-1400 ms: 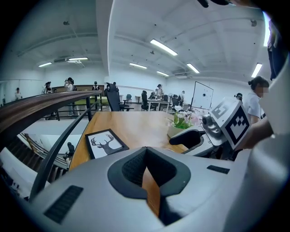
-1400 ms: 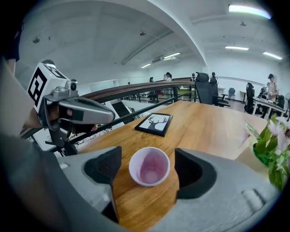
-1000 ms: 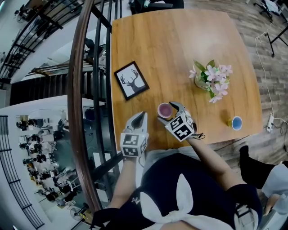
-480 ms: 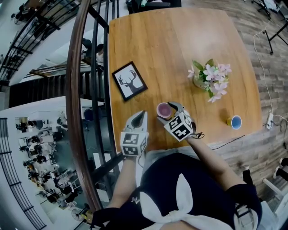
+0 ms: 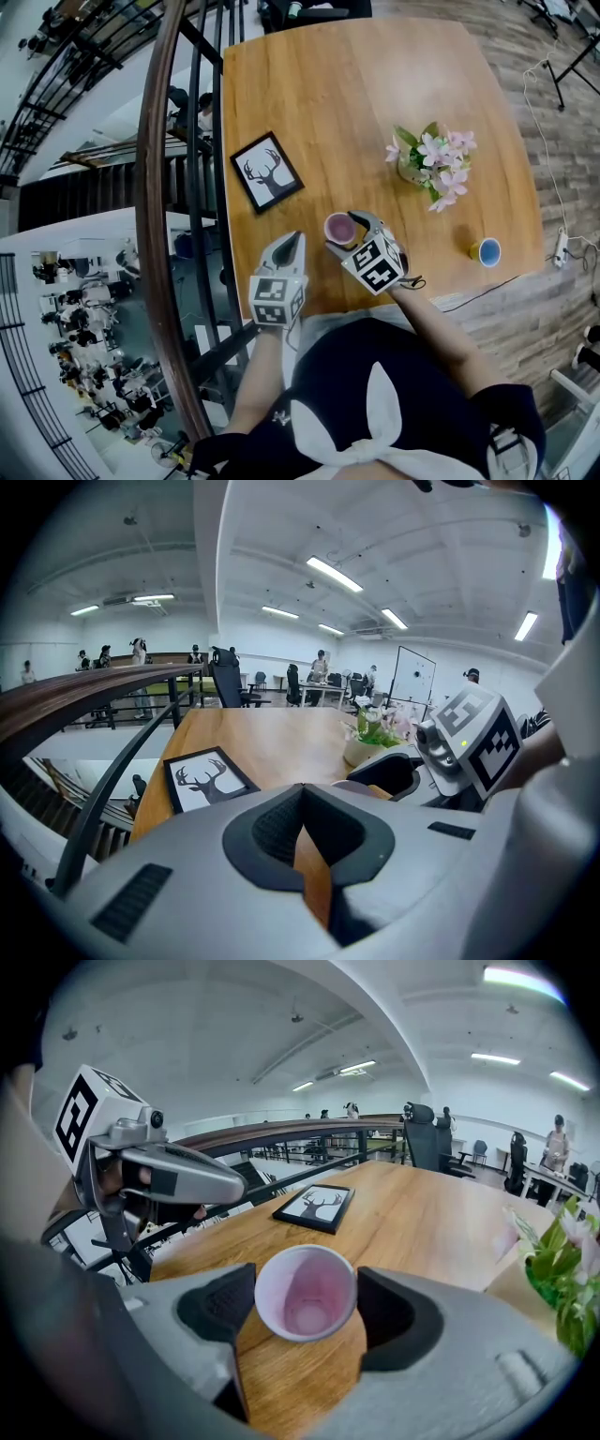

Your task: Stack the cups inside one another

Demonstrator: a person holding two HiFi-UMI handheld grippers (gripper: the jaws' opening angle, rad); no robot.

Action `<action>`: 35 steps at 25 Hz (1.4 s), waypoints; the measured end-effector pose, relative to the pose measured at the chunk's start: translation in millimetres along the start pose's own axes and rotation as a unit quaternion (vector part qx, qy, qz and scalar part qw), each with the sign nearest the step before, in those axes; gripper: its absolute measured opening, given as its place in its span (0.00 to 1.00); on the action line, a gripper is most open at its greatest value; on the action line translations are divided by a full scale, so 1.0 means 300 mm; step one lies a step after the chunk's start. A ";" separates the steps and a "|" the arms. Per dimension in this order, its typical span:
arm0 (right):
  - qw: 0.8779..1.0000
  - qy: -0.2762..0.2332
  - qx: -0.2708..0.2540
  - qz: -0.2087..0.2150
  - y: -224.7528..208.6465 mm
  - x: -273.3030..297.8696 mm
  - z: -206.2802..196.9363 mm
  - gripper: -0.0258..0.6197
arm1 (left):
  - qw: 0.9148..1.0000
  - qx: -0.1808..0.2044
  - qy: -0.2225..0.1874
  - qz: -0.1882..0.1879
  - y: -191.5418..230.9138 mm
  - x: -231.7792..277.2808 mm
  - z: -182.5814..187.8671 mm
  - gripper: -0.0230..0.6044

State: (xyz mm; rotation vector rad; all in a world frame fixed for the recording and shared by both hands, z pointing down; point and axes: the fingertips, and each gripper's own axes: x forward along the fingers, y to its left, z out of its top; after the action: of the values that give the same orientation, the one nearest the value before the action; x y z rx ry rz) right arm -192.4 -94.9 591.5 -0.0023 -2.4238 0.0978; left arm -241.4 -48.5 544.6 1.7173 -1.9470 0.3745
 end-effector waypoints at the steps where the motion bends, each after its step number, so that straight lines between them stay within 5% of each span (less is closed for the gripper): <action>1: 1.000 -0.003 0.000 -0.002 -0.003 -0.010 0.008 0.56 | 1.000 0.001 0.000 -0.001 -0.003 0.000 0.002 0.06; 18: 0.995 -0.081 0.002 -0.052 -0.073 -0.234 0.189 0.56 | 0.999 0.029 -0.019 -0.033 -0.079 0.033 0.086 0.06; 35: 0.991 -0.112 0.009 -0.078 -0.099 -0.334 0.223 0.56 | 0.997 0.043 -0.031 -0.060 -0.165 0.067 0.137 0.06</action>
State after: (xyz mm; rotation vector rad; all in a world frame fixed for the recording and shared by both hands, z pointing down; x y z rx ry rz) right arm -160.0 -132.1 477.7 0.2155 -2.6368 0.0501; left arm -202.2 -94.8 515.0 1.9120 -1.8842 0.3689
